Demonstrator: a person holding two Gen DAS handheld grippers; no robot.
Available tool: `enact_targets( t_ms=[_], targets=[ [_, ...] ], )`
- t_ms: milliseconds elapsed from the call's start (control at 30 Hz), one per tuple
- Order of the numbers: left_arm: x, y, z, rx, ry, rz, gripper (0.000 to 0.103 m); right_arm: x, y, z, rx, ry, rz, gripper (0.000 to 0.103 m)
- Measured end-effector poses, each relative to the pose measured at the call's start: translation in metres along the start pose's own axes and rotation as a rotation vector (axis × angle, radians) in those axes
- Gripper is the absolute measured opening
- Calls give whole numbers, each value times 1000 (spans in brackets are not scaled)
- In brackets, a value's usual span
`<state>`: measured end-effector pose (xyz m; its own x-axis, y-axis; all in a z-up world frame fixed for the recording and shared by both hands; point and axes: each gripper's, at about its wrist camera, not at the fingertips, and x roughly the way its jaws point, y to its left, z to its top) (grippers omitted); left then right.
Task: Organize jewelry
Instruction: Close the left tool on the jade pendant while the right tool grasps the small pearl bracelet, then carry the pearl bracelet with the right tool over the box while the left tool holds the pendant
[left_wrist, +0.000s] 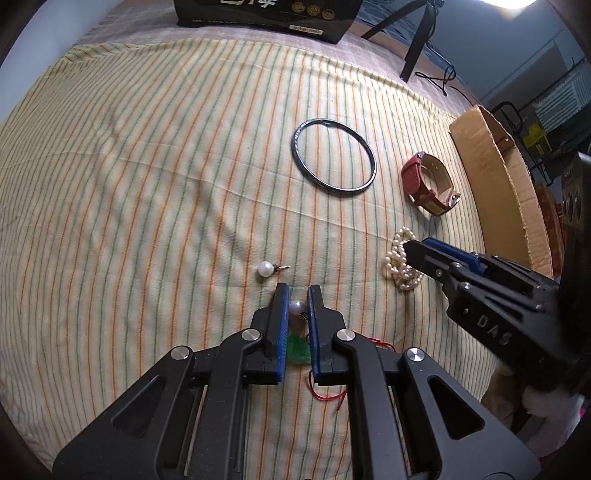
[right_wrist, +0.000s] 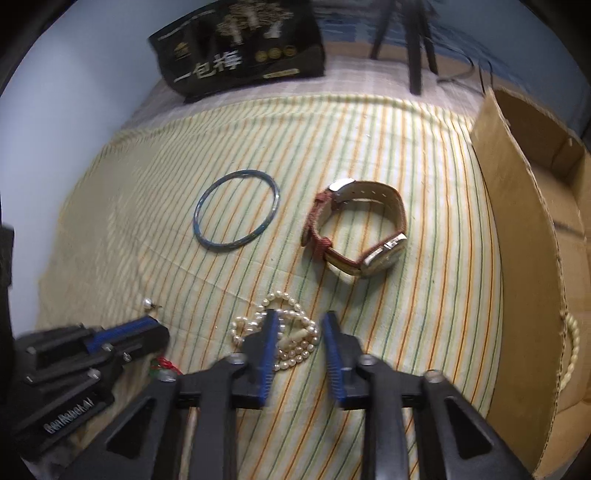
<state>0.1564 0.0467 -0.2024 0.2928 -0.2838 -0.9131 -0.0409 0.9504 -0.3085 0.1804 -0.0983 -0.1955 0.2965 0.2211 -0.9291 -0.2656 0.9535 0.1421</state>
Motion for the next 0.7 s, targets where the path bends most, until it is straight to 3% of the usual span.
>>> enact_targets(
  t_ms=[33,433,700],
  targets=[
    [-1,1,0,-3,-2,-1,8,-1,2,0,-10,-5,8,5],
    [-36,7,2,-32,-61,-59,8,-34,-6,3,39,-85,103,4],
    [-57,-11,4,-13,-118,-93,8,-72,-7,7,46,-163,145,4]
  ],
)
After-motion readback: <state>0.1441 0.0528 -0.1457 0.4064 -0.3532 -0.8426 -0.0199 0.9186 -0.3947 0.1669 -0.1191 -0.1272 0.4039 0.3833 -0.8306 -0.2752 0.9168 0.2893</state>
